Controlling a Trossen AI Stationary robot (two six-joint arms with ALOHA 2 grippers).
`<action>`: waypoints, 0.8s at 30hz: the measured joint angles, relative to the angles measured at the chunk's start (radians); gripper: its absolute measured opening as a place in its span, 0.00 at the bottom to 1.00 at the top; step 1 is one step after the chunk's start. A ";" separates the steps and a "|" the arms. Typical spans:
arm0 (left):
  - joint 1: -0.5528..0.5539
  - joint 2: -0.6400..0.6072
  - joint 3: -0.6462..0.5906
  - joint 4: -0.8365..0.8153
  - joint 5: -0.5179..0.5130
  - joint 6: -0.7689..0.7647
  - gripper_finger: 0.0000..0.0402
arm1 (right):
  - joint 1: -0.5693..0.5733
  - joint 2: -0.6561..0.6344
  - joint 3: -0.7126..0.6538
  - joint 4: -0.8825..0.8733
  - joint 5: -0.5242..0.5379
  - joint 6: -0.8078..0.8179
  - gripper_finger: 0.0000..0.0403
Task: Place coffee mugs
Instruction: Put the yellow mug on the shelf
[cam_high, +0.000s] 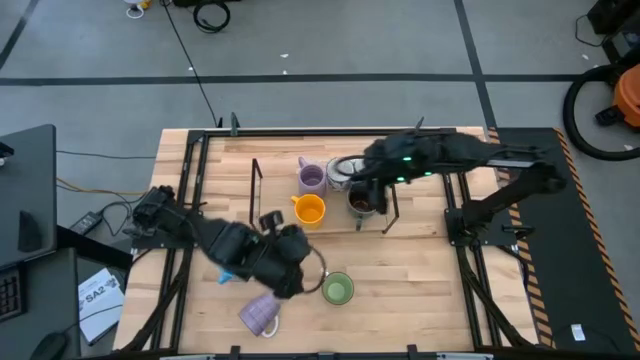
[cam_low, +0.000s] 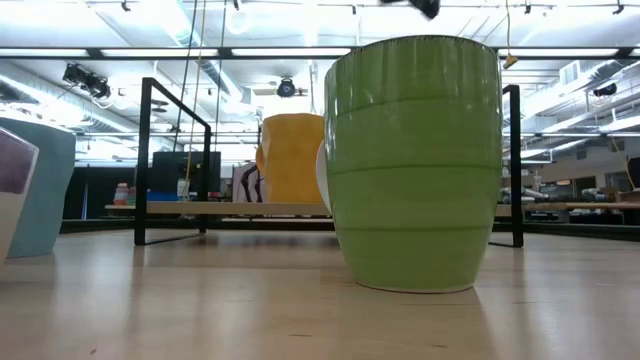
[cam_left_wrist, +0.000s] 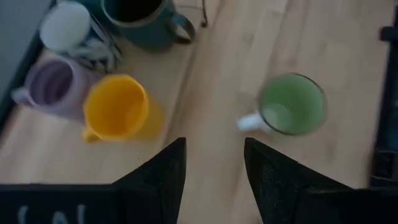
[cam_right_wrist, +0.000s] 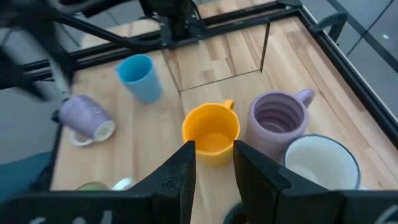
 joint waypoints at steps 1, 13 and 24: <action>0.019 0.000 0.000 0.010 0.000 0.034 0.42 | 0.010 -0.024 0.000 -0.016 0.000 0.000 0.28; 0.247 0.000 0.000 0.054 0.066 0.178 0.42 | 0.108 -0.182 0.000 -0.146 0.000 0.003 0.28; 0.352 0.130 0.000 0.056 0.164 0.223 0.42 | 0.117 -0.174 -0.002 -0.212 0.004 0.003 0.28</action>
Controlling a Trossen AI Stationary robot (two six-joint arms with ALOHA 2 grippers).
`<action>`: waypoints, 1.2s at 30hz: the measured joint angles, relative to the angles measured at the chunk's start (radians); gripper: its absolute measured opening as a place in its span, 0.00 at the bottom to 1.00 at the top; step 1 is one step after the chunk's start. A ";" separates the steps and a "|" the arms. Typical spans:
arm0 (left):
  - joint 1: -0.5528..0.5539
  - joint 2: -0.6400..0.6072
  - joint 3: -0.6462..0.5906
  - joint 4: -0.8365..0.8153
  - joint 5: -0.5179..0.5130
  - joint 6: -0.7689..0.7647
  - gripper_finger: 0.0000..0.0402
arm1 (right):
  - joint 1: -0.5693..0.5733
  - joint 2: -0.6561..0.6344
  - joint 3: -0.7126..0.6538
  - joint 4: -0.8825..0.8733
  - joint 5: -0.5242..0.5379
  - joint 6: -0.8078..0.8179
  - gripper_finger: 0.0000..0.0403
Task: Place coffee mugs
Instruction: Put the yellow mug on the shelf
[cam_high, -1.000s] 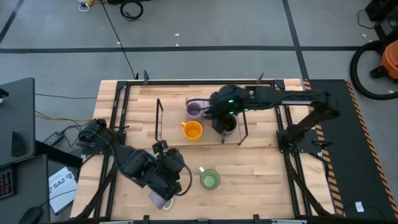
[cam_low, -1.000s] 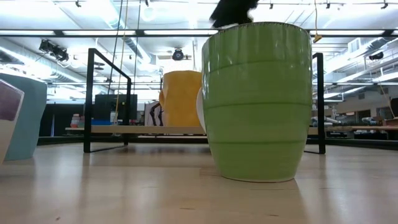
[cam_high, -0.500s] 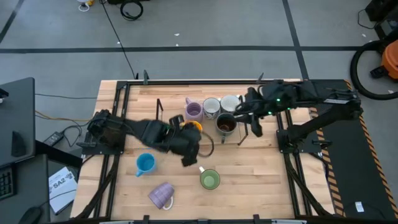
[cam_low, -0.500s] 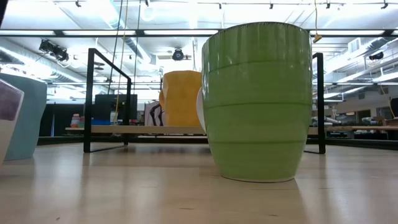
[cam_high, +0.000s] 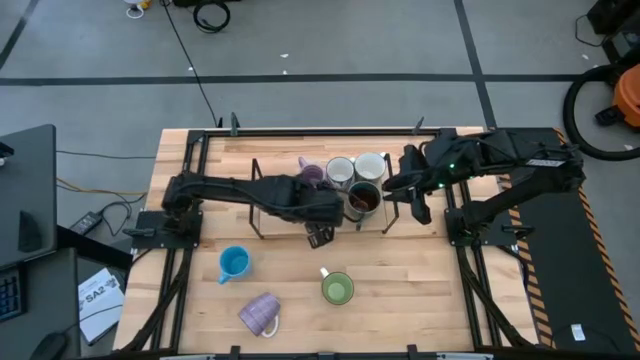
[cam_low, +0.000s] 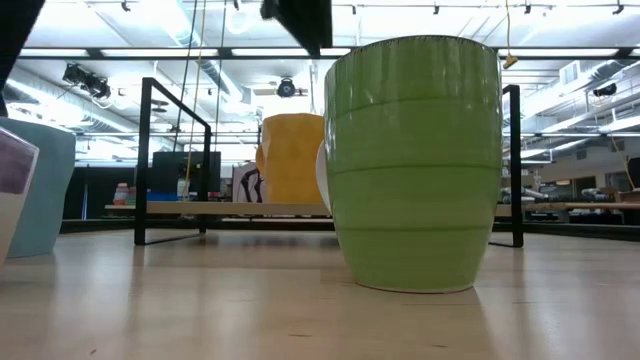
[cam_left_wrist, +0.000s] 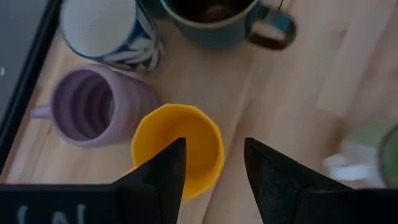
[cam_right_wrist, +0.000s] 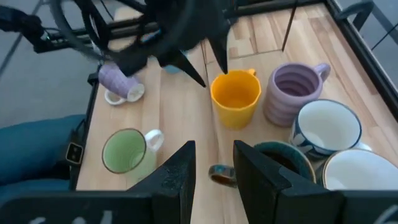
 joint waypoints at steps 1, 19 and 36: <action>0.004 0.011 0.000 -0.002 0.003 0.006 0.42 | 0.000 0.003 0.000 0.001 0.000 0.000 0.28; 0.054 0.135 -0.001 0.013 0.060 0.003 0.42 | 0.000 0.021 0.000 -0.013 0.000 -0.003 0.28; 0.056 0.202 0.000 -0.022 0.050 -0.048 0.38 | 0.000 0.021 0.000 -0.017 0.000 -0.003 0.28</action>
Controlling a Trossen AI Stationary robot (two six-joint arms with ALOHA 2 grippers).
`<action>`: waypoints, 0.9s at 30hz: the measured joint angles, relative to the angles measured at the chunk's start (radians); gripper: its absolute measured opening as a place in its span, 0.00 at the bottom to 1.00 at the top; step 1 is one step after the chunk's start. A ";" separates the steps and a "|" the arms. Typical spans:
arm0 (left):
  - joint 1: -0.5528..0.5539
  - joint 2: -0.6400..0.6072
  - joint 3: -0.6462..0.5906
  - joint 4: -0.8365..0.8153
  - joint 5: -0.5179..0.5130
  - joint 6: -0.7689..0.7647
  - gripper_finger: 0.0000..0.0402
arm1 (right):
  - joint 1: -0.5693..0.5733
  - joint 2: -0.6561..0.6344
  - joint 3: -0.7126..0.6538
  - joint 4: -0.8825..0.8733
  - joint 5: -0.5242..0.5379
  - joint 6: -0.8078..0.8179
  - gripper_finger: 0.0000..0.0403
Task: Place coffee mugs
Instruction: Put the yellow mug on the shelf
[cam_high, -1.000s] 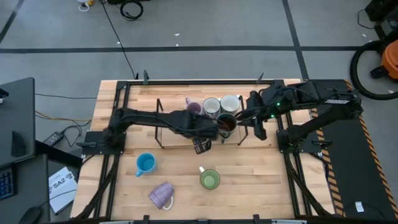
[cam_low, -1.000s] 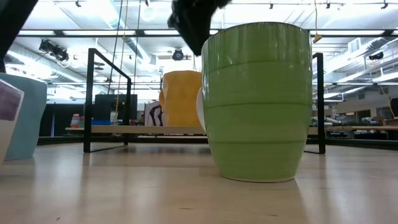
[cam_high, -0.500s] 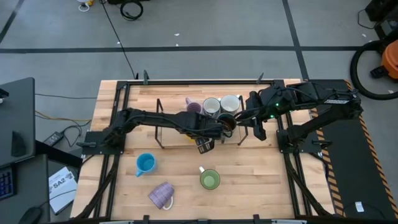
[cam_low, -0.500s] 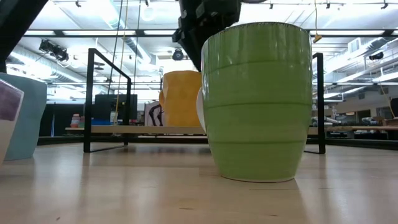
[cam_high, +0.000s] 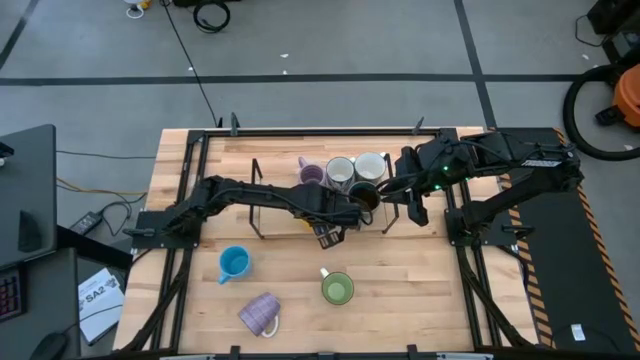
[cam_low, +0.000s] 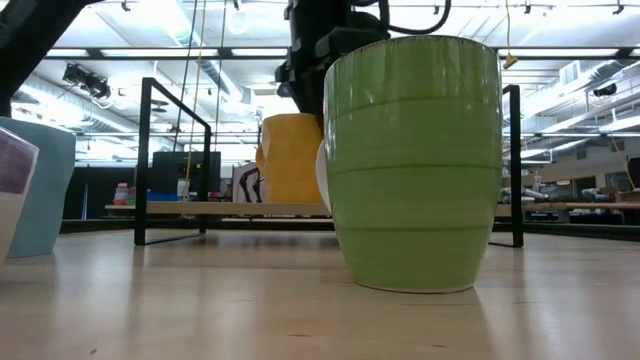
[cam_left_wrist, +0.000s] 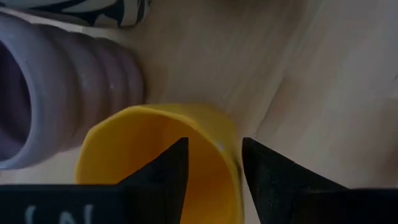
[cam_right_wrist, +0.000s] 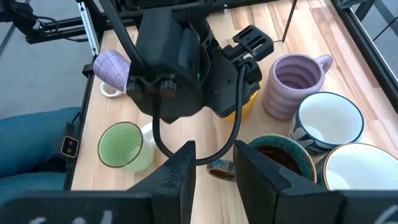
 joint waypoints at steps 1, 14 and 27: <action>0.000 0.000 0.000 -0.004 -0.001 -0.011 0.36 | 0.000 0.000 0.000 0.000 0.000 0.000 0.28; -0.001 0.000 0.000 -0.042 0.005 -0.019 0.07 | 0.000 0.000 0.000 -0.001 0.000 0.000 0.28; -0.035 -0.002 0.000 -0.107 0.021 -0.072 0.08 | 0.000 0.000 0.000 -0.002 0.000 0.000 0.28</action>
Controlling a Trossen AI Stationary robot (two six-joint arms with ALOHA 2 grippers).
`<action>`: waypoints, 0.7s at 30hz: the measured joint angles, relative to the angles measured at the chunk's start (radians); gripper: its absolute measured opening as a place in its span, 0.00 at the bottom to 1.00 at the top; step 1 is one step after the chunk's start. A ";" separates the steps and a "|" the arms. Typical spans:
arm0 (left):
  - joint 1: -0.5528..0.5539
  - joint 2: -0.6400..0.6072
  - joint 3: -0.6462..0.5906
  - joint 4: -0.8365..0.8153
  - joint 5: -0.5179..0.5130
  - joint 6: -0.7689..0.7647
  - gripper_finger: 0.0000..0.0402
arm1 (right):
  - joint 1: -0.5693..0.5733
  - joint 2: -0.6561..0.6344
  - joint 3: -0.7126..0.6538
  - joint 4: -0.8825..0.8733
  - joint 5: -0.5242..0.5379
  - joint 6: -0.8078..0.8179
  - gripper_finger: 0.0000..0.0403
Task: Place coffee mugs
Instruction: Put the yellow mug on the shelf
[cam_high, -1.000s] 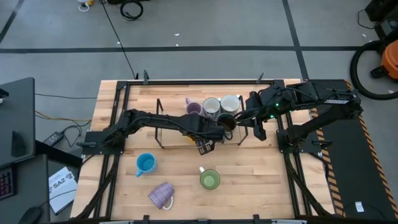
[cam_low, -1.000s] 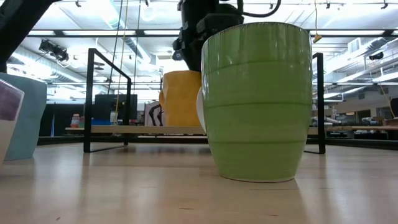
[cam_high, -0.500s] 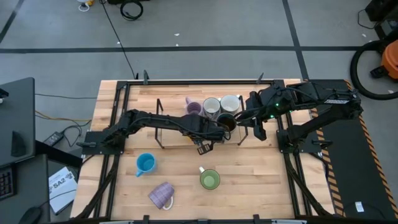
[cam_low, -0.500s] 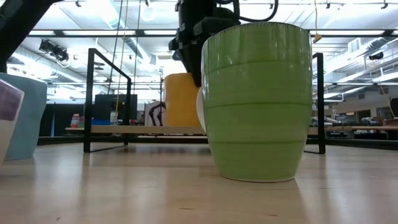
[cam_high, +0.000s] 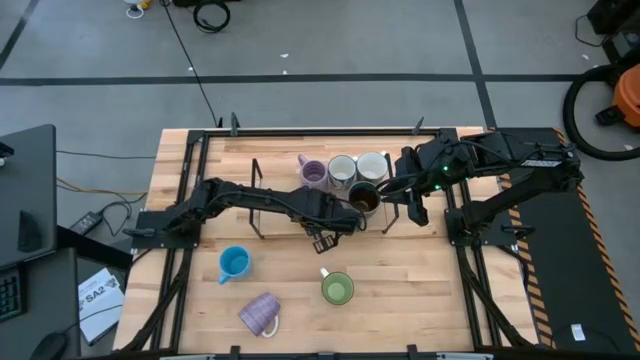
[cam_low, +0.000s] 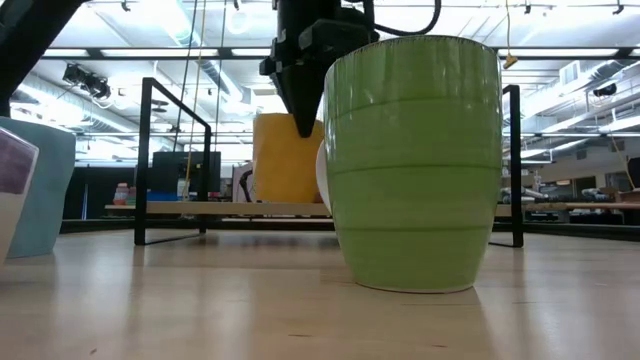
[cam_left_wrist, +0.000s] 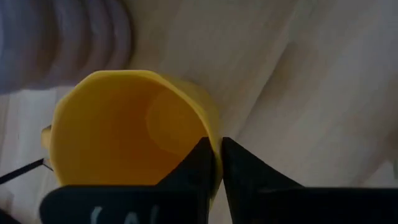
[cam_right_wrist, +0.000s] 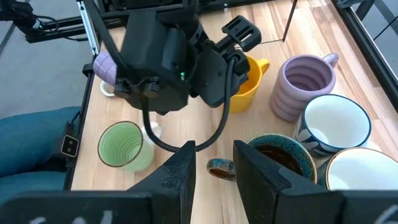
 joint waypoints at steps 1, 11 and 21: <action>-0.004 0.000 0.000 -0.010 0.001 0.000 0.07 | 0.000 0.000 0.000 0.000 0.000 0.000 0.28; -0.005 -0.004 0.000 -0.118 0.002 -0.026 0.06 | 0.000 0.000 0.000 0.000 0.000 0.000 0.28; 0.056 -0.048 0.000 -0.119 -0.020 -0.055 0.06 | 0.000 0.000 0.000 -0.003 -0.003 0.000 0.28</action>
